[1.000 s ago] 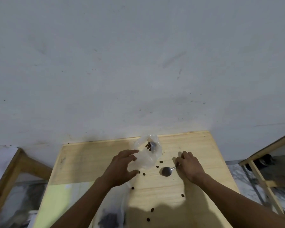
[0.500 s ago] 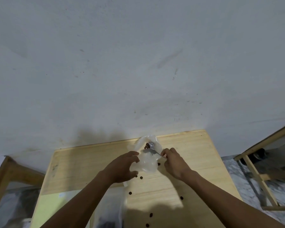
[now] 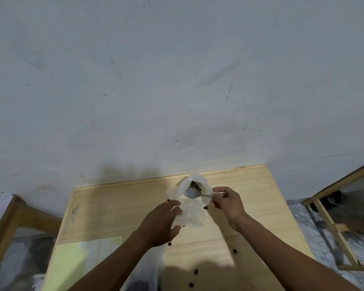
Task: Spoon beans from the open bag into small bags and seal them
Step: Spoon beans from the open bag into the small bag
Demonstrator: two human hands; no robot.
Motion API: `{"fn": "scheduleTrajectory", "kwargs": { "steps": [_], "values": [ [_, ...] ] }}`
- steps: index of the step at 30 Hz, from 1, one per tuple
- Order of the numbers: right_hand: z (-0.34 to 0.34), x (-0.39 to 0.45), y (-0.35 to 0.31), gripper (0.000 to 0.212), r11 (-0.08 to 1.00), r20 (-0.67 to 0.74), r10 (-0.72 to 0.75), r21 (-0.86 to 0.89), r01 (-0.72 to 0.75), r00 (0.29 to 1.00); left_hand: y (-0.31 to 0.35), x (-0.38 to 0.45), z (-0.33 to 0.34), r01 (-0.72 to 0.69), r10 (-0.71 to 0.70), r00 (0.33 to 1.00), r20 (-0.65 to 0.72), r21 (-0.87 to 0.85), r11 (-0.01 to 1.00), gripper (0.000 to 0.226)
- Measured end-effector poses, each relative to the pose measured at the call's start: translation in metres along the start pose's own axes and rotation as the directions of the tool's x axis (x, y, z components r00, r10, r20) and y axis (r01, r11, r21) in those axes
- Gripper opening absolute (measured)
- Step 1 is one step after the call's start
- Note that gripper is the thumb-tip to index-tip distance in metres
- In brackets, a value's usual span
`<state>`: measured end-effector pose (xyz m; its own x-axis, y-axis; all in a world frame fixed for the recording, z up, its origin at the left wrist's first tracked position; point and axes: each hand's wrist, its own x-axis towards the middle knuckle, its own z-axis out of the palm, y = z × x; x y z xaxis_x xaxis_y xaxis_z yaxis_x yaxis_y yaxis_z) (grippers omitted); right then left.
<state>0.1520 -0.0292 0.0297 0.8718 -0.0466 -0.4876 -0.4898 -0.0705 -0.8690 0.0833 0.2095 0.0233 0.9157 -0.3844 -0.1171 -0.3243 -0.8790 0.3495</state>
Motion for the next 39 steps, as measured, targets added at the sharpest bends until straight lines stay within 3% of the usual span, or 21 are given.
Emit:
{"fn": "scheduleTrajectory", "kwargs": {
  "steps": [8,16,19,23,27,32,39],
  "values": [
    [0.018,0.003,0.004,0.021,0.941,-0.127,0.101,0.333,-0.054,0.987,0.004,0.008,-0.004,-0.043,0.039,0.998,0.047,0.072,0.996,0.041],
    [0.023,0.006,0.023,0.039,0.978,-0.252,0.201,0.108,-0.179,0.947,0.008,0.005,-0.010,0.008,-0.011,0.994,0.108,0.028,1.000,0.037],
    [0.025,0.011,0.027,0.035,0.955,-0.348,0.282,0.191,-0.227,0.894,0.008,0.004,-0.008,0.017,-0.022,0.990,0.137,0.035,0.999,0.038],
    [0.029,0.014,0.015,0.025,0.896,-0.351,0.376,0.374,-0.240,0.858,0.011,0.004,-0.006,0.004,-0.014,0.986,0.165,0.057,0.998,0.041],
    [0.041,0.011,0.000,0.028,0.700,-0.263,0.496,0.685,-0.202,0.828,0.015,0.004,-0.005,-0.006,-0.003,0.986,0.164,0.052,0.999,0.041],
    [0.041,0.010,0.000,0.019,0.657,-0.205,0.433,0.739,-0.151,0.878,0.009,0.002,-0.009,0.022,-0.025,0.992,0.123,0.024,0.999,0.040],
    [0.031,0.002,0.011,0.026,0.771,-0.156,0.252,0.629,-0.101,0.955,0.006,0.010,-0.014,0.097,-0.097,0.995,0.012,-0.056,0.994,0.041]
  ]
}}
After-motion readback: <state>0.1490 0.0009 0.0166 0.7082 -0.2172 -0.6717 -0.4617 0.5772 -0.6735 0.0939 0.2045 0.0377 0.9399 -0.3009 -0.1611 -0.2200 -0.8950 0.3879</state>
